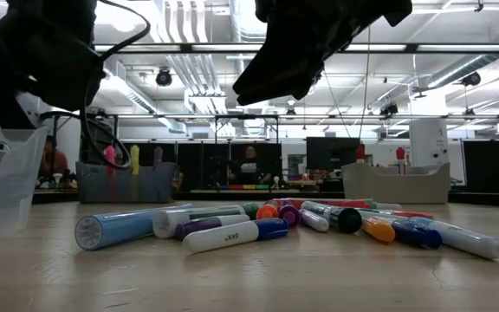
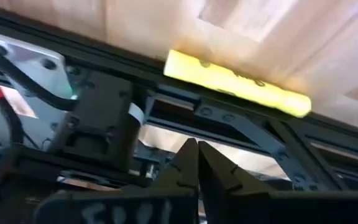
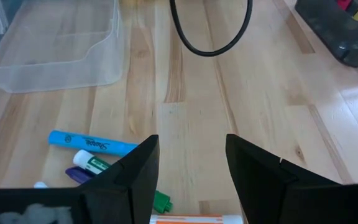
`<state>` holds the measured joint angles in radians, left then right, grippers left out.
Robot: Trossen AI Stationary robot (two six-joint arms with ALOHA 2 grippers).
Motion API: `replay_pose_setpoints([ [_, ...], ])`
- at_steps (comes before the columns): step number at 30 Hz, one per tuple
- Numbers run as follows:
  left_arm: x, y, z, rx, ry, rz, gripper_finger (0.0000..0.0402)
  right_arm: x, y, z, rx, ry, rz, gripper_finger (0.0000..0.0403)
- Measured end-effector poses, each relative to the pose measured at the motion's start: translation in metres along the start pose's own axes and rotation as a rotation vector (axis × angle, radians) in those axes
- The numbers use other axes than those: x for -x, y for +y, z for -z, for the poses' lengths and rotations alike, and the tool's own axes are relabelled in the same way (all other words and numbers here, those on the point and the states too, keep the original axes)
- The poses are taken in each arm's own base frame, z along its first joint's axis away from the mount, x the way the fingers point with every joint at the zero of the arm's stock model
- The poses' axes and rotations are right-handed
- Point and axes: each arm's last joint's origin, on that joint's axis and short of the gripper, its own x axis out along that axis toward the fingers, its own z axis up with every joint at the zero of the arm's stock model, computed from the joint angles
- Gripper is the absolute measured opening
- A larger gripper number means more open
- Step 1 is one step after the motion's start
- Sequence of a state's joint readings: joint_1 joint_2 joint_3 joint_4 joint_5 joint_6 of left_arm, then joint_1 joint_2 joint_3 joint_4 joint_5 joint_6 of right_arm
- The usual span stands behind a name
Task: Pick & Place Markers
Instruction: Put the yellow highlighter pen into the black bin
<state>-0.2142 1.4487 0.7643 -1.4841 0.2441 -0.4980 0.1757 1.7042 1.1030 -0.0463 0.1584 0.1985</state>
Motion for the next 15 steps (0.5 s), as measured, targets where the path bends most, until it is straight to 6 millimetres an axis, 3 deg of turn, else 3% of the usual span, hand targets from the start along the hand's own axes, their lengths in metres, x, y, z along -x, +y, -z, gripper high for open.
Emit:
replay_pose_setpoints([
  [9, 0.0004, -0.0049, -0.0003, 0.018, 0.030, 0.122, 0.0000, 0.0000, 0.0001, 0.0000, -0.004, 0.000, -0.001, 0.0182],
  [15, 0.0060, -0.0094, -0.0007, -0.013, -0.106, 0.208, 0.0000, 0.0000, 0.0003, 0.0001, -0.003, 0.000, -0.001, 0.0182],
])
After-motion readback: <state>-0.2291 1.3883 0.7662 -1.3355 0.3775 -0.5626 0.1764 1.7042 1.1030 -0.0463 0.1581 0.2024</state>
